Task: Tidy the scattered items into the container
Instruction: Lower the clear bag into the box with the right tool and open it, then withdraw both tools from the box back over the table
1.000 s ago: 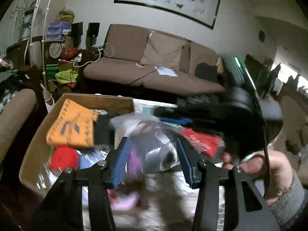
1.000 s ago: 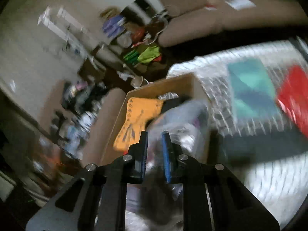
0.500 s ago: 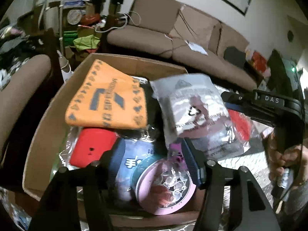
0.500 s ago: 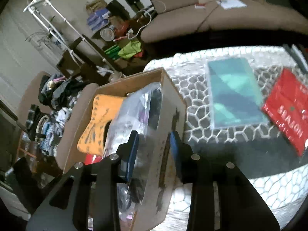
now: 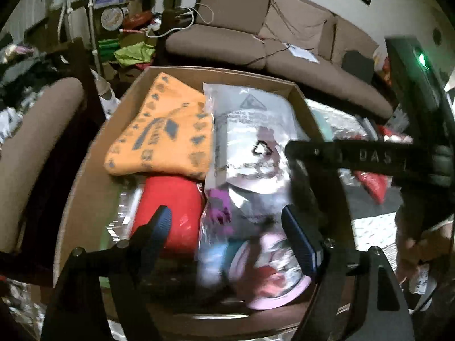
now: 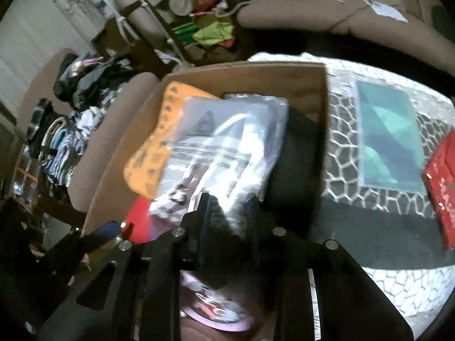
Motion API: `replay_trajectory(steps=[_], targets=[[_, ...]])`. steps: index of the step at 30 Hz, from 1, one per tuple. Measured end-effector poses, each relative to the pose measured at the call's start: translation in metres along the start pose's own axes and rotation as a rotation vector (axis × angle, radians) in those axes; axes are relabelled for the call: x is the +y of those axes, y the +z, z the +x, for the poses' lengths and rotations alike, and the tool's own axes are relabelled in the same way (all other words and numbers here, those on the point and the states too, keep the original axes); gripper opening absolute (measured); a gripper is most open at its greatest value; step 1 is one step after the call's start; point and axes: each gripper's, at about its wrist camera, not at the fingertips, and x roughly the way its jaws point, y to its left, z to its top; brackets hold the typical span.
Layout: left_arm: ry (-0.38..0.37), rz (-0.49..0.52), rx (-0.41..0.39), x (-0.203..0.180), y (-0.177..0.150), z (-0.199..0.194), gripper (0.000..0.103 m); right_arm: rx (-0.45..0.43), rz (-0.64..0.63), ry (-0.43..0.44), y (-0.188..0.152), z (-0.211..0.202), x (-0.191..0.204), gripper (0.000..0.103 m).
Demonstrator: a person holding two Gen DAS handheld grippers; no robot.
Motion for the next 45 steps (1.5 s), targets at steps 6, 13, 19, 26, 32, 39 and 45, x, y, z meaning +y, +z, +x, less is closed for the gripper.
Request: replay_trajectory(steps=[6, 13, 19, 26, 32, 39, 45], targets=[[-0.004, -0.047, -0.015, 0.021, 0.009, -0.002, 0.080, -0.089, 0.006, -0.035, 0.000, -0.021, -0.011, 0.029], [0.016, -0.025, 0.007, 0.017, 0.019, 0.010, 0.080, 0.038, 0.054, -0.070, 0.016, 0.010, -0.015, 0.033], [0.038, -0.028, 0.011, 0.022, 0.018, 0.010, 0.080, 0.052, 0.017, -0.075, 0.029, 0.026, 0.002, 0.042], [0.025, -0.043, -0.012, 0.021, 0.042, 0.012, 0.080, -0.128, 0.043, -0.106, 0.042, -0.027, -0.025, 0.045], [0.023, 0.056, -0.034, -0.005, 0.056, 0.017, 0.080, -0.053, -0.057, -0.048, 0.084, 0.014, -0.006, 0.044], [0.010, 0.047, 0.044, -0.012, 0.047, 0.051, 0.082, 0.000, -0.088, -0.171, 0.086, 0.055, -0.001, 0.057], [0.016, 0.020, -0.044, -0.010, 0.044, 0.024, 0.082, -0.114, -0.030, -0.017, 0.075, -0.006, -0.025, 0.055]])
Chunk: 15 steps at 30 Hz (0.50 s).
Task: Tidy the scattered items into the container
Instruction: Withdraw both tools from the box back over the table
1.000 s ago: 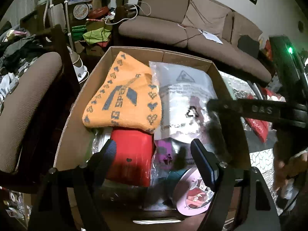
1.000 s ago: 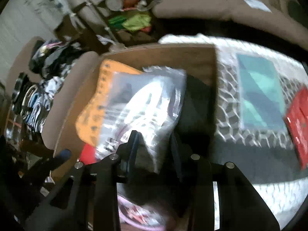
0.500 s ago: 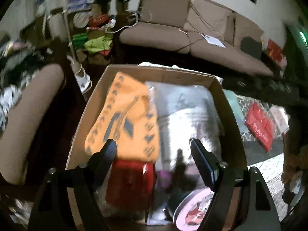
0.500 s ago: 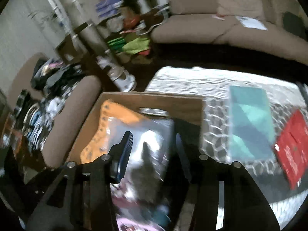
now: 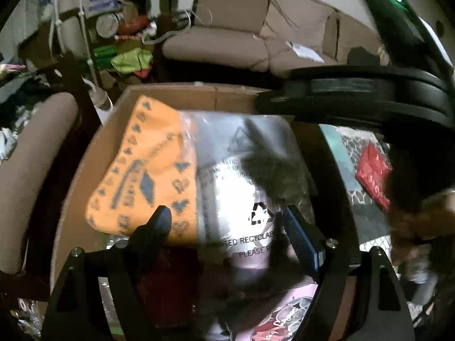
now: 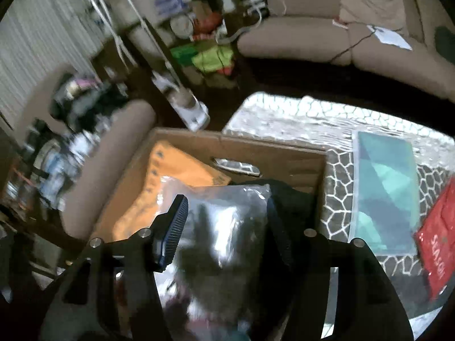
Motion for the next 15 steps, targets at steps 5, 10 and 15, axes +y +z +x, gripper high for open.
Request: replay_trajectory(steps=[5, 10, 15], targets=[[-0.023, 0.034, -0.155, -0.036, -0.013, -0.048, 0.082, -0.057, -0.044, -0.034, -0.035, -0.065, -0.038, 0.065], [-0.040, 0.144, -0.231, -0.105, -0.027, -0.072, 0.090, -0.069, -0.044, -0.154, -0.077, -0.112, -0.095, 0.066], [-0.074, 0.193, -0.195, -0.158, -0.029, -0.061, 0.090, -0.083, 0.028, -0.188, -0.115, -0.151, -0.151, 0.066]])
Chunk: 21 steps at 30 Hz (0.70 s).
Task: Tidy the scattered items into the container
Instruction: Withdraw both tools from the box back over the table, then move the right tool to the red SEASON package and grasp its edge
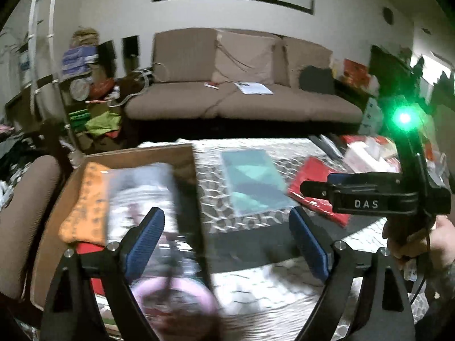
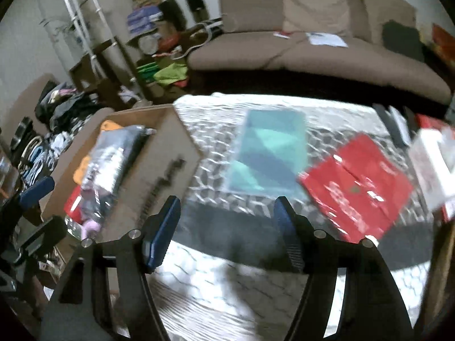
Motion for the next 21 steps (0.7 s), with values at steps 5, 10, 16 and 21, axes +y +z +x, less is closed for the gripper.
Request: replay_trajectory(steps=[5, 10, 16, 21], targets=[[-0.033, -0.027, 0.025, -0.033, 0.000, 0.020, 0.090, -0.006, 0.051, -0.040, -0.024, -0.019, -0.054, 0.066], [-0.041, -0.047, 0.072, -0.064, -0.003, 0.052, 0.090, -0.007, 0.080, -0.138, -0.041, -0.008, -0.108, 0.066], [-0.020, -0.075, 0.124, -0.081, -0.013, 0.117, 0.090, 0.049, 0.125, -0.239, -0.059, 0.033, -0.171, 0.066], [-0.063, -0.121, 0.196, -0.091, -0.013, 0.195, 0.090, 0.070, 0.250, -0.228, -0.065, 0.069, -0.216, 0.066]])
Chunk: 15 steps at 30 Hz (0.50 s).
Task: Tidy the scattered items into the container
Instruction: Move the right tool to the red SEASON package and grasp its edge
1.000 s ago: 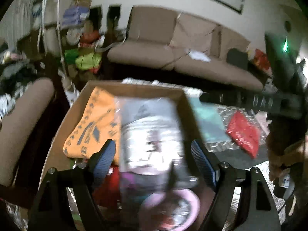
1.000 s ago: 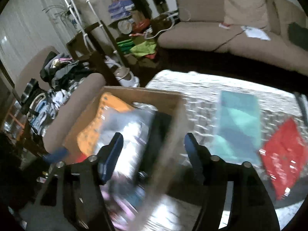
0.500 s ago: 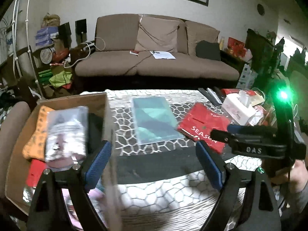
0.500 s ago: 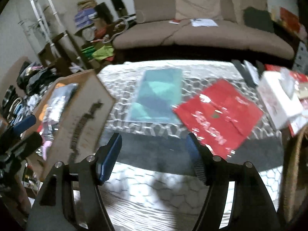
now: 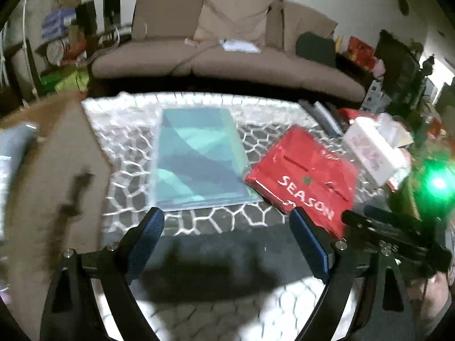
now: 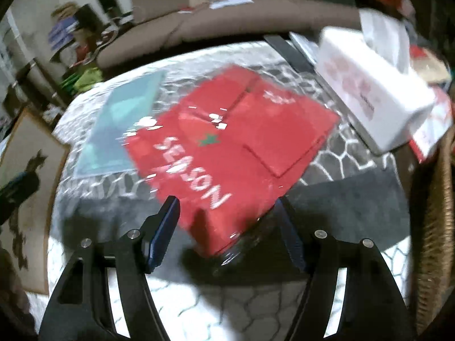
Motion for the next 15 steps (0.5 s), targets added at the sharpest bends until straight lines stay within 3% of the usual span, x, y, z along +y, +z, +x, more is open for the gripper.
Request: replay_trajectory(steps=[3, 5, 6, 9, 10, 12, 15], targets=[[0.002, -0.028, 0.057, -0.003, 0.009, 0.043, 0.090, 0.012, 0.023, -0.008, 0.000, 0.017, -0.011, 0.066], [0.050, -0.020, 0.082, -0.004, 0.017, 0.067, 0.090, 0.038, 0.019, -0.122, -0.003, 0.023, -0.017, 0.066], [0.063, -0.022, 0.088, -0.003, 0.019, 0.074, 0.090, 0.043, 0.036, -0.127, -0.006, 0.024, -0.020, 0.066], [0.072, -0.074, 0.079, 0.009, 0.022, 0.083, 0.090, 0.040, 0.187, 0.031, -0.017, 0.025, -0.043, 0.074], [0.052, -0.100, 0.083, 0.015, 0.019, 0.085, 0.090, 0.026, 0.208, 0.061, -0.018, 0.024, -0.047, 0.082], [-0.005, -0.126, 0.127, 0.021, 0.015, 0.093, 0.090, 0.024, 0.242, 0.104, -0.015, 0.026, -0.050, 0.083], [-0.015, -0.061, 0.123, 0.007, 0.012, 0.099, 0.091, 0.025, 0.226, 0.158, -0.009, 0.034, -0.045, 0.083]])
